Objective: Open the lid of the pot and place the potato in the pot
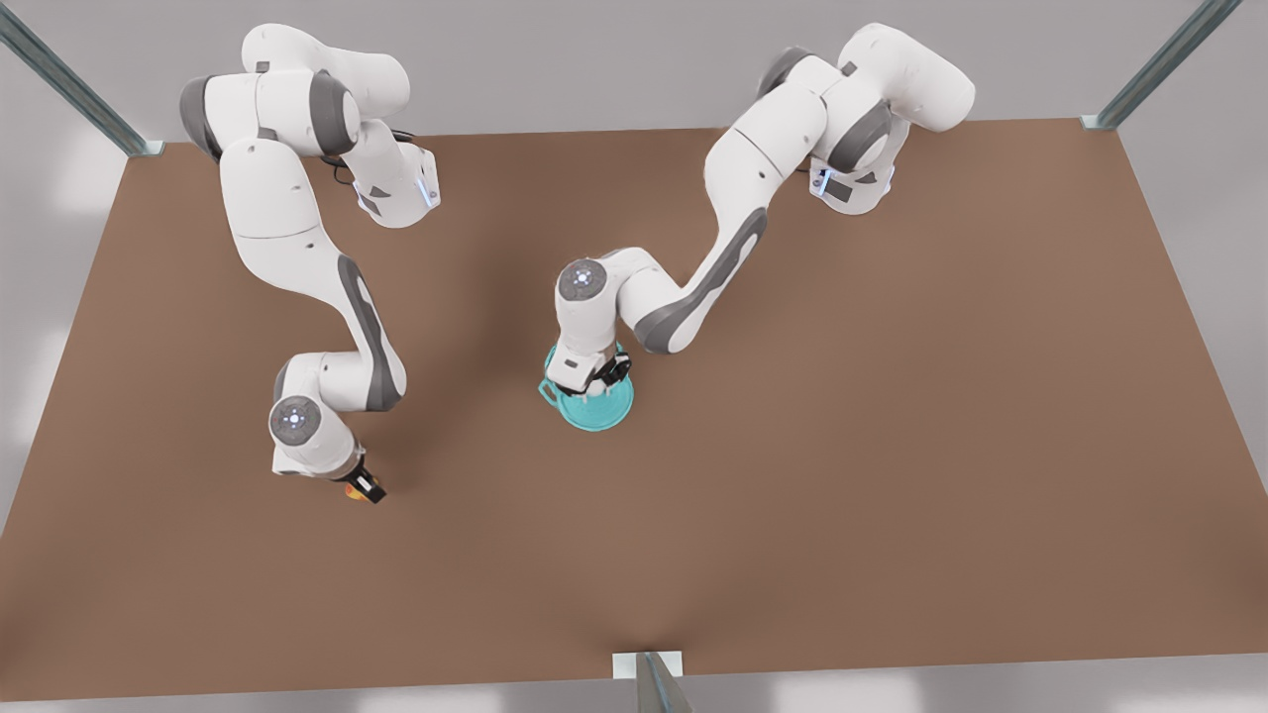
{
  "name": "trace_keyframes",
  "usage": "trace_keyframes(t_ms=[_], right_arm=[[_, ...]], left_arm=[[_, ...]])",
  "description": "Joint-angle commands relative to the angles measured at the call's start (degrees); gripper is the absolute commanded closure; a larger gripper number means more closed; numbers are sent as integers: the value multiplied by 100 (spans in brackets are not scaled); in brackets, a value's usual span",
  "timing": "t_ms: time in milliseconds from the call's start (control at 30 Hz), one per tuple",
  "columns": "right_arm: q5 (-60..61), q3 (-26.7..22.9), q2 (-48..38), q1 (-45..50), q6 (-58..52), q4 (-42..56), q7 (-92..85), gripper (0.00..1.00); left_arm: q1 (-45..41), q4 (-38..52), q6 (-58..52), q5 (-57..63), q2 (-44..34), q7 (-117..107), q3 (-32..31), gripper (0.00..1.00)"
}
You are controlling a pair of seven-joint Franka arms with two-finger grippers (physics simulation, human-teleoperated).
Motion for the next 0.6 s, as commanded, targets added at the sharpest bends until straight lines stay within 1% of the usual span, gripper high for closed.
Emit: trace_keyframes(t_ms=[0, 33, 67, 100, 167, 200, 233, 267, 333, 367, 400, 433, 467, 500, 533, 567], right_arm=[[12, -24, -2, -3, -178, 59, 413, 0], [12, -24, -2, -3, -178, 86, 413, 0], [20, -24, 7, 6, -187, 139, 413, 0], [12, -33, 42, -3, -301, 244, 413, 0], [12, -24, 51, -3, -292, 244, 413, 0], [12, -24, 95, 6, -292, 253, 413, 0], [12, -33, 139, -3, -275, 279, 413, 0], [-6, -50, 165, -11, -248, 288, 404, 0], [-24, -50, 209, -11, -231, 279, 404, 0], [-24, -50, 235, -3, -213, 279, 404, 0], [-32, -50, 244, -3, -213, 271, 404, 0], [-24, -50, 270, -3, -213, 271, 404, 0], [-6, -50, 271, 15, -213, 279, 404, 0], [12, -50, 271, 24, -213, 279, 413, 0], [12, -50, 271, 24, -213, 279, 413, 0], [12, -50, 271, 15, -213, 279, 413, 0]], left_arm=[[696, 30, -18, -60, 36, 931, -19, 78], [1083, 21, 342, -156, 132, 1310, -46, 78], [1462, 21, 773, -175, 413, 1829, -28, 78], [1621, 21, 1099, -175, 695, 2120, -11, 78], [1630, 12, 1258, -166, 818, 2138, -19, 78], [1630, 12, 1258, -166, 810, 2173, -28, 61], [1630, 12, 1188, -166, 748, 2384, -46, 0], [1639, 12, 961, -166, 660, 2436, -46, 0], [1893, 30, -1136, -157, -129, 4181, -11, 0], [2209, 30, -2149, -174, -630, 5159, -19, 0], [2587, 21, -3232, -665, -1439, 5705, -46, 0], [3237, 21, -4452, -1352, -2160, 7048, -46, 0], [3703, -171, -5149, -1396, -2872, 7508, -11, 0], [3950, -1717, -3824, -1634, -3909, 7525, -28, 0], [3906, -1675, -3717, -1642, -3779, 7368, -46, 0], [3976, -1438, -3699, -1607, -3524, 7350, -28, 0]])
